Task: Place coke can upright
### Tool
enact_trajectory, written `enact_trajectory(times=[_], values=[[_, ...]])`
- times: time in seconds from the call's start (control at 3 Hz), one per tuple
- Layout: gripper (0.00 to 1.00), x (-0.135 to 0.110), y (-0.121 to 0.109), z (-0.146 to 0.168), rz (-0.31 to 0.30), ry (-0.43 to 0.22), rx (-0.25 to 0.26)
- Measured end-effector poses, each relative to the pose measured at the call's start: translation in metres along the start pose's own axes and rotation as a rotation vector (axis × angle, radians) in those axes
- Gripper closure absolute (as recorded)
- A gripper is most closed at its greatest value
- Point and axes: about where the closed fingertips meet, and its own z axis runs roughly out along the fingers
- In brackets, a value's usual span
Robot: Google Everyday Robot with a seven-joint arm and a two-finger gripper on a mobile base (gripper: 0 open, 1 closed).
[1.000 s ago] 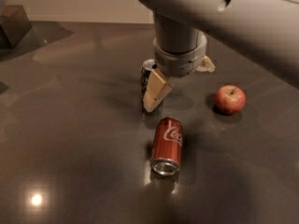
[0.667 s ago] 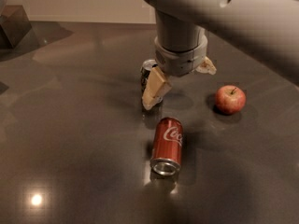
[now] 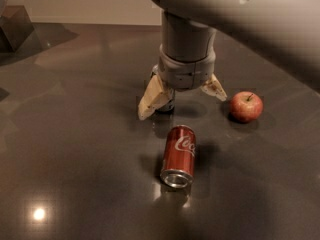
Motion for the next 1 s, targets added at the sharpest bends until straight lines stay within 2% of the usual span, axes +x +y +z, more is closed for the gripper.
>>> enact_trajectory(times=[0.33,1.0], values=[[0.0,0.014,0.009,0.01,0.121,0.035,-0.031],[0.0,0.036,0.004,0.039,0.303,0.105,-0.025]])
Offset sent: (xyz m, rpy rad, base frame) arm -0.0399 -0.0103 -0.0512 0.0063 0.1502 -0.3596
